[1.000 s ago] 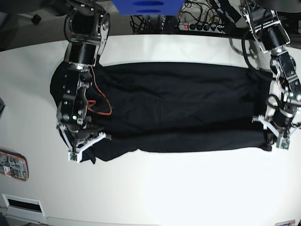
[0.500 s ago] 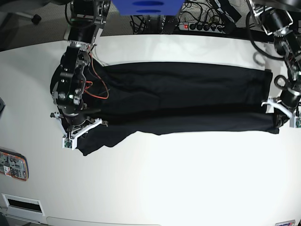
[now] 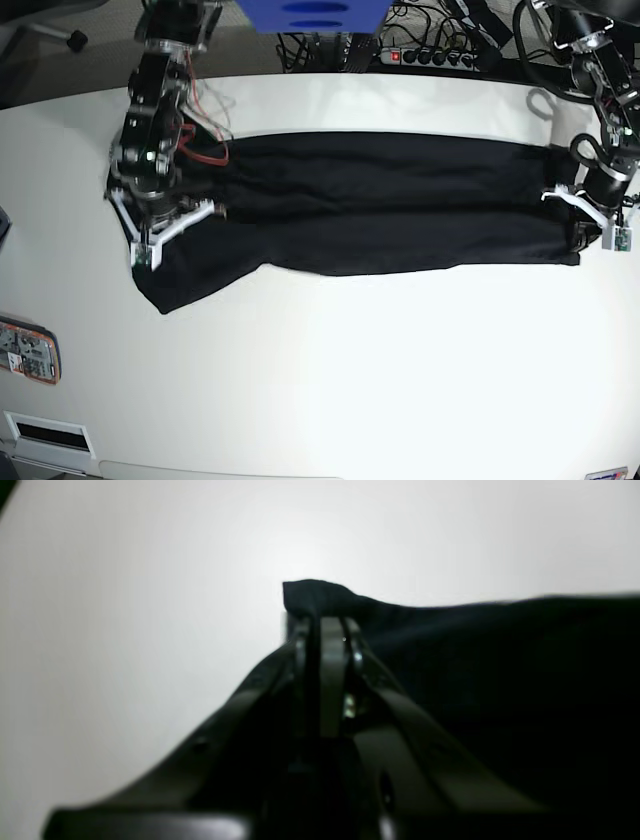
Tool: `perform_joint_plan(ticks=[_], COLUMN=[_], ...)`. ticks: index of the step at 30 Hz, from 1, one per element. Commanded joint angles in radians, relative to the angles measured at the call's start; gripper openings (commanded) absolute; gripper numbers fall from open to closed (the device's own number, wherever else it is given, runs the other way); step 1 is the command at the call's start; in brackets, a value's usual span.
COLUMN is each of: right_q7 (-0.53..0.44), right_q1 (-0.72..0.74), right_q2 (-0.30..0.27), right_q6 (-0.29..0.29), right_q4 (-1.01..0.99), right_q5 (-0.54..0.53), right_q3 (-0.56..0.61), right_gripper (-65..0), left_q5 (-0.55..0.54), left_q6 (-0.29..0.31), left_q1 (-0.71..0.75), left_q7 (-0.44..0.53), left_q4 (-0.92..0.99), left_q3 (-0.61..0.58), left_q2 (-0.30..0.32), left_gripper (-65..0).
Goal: Fold the T-shirt properly
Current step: 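Pull the folded shirt with both grippers toward the arm bases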
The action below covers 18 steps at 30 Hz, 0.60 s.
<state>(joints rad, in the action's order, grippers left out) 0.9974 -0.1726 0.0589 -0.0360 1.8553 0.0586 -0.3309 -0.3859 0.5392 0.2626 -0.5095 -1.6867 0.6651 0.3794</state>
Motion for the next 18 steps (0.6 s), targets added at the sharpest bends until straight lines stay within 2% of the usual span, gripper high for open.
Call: perform_joint_plan(ticks=[1,11,18], right_q7=[-0.045,-0.044,-0.047], right_q1=[0.018,-0.017,-0.078], right_q2=[-0.004,-0.004,-0.004], right_q6=[0.000,0.000,0.002], right_q4=[0.024,0.056,0.080], right_q5=[-0.001,0.001,0.004], right_q3=[0.000,0.000,0.000], right_gripper=[-65.0,-65.0,-65.0], left_q5=[-0.009,-0.003,-0.006], left_q6=[-0.008,-0.006,-0.006], left_q1=[0.002,0.025,0.100], left_q7=[0.027,0.028,0.030], left_q4=[-0.017,0.030,0.033], left_q3=[0.006,0.006,0.006], left_q2=[0.016,0.000,-0.015], left_gripper=[-65.0,-65.0,-65.0])
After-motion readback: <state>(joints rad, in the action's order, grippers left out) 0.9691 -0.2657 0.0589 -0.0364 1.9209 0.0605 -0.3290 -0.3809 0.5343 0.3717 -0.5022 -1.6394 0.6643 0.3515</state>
